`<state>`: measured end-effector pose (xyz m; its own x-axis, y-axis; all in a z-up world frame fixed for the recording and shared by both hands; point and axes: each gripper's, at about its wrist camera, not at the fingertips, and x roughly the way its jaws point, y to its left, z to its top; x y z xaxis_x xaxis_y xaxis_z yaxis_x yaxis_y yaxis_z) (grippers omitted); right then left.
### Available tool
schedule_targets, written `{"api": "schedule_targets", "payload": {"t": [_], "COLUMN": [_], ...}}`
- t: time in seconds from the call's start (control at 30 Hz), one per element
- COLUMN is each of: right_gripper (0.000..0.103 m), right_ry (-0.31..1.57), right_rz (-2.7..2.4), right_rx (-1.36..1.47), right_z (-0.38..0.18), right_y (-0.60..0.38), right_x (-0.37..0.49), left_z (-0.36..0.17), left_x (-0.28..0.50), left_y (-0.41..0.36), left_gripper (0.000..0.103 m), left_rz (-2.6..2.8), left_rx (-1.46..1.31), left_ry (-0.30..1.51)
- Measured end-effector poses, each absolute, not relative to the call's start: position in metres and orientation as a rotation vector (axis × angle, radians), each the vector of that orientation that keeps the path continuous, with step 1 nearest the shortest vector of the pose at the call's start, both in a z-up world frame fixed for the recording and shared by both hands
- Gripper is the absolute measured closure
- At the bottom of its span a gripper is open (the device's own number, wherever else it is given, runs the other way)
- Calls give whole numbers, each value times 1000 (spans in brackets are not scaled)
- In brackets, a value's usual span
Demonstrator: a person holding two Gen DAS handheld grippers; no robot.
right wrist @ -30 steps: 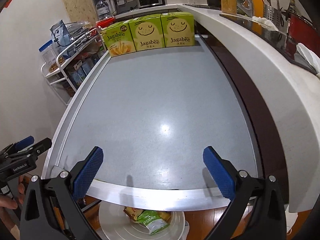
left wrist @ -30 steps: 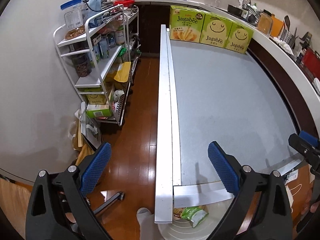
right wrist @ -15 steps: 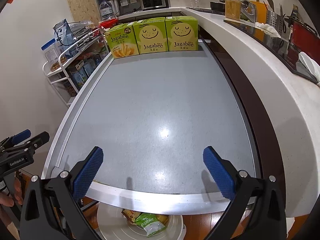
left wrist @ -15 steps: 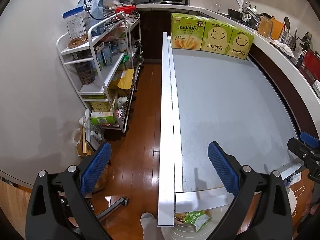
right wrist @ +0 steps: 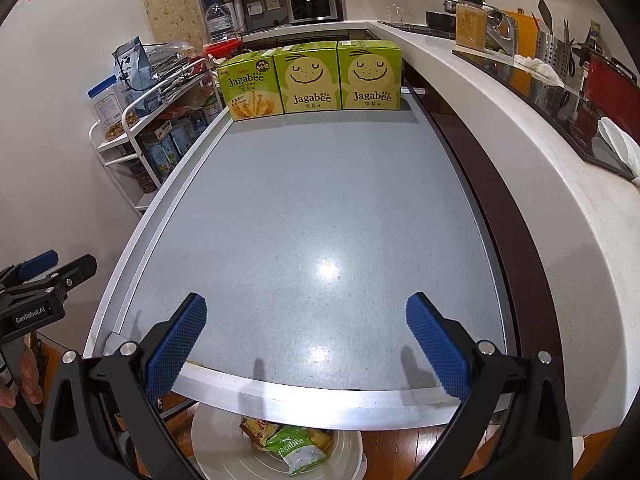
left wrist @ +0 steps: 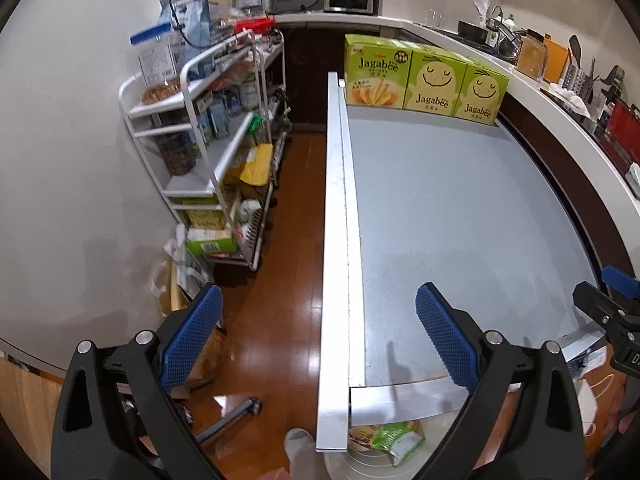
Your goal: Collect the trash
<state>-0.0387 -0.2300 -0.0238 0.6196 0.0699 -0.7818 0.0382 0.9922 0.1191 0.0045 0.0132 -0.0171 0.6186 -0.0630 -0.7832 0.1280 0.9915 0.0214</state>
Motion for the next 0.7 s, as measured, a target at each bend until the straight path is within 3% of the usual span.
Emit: {"api": "schedule_targets", "payload": {"t": [0.7], "right_gripper": [5], "right_ry": [900], "right_rz": [22], "right_rx": [114], "right_z": [-19], "right_y": [-226], "right_x": [-43], "left_z": [-12], "left_x": [9], "left_y": [13], "left_gripper": [2], "left_rz": [-119], "left_rx": [91], "left_ry": [902]}}
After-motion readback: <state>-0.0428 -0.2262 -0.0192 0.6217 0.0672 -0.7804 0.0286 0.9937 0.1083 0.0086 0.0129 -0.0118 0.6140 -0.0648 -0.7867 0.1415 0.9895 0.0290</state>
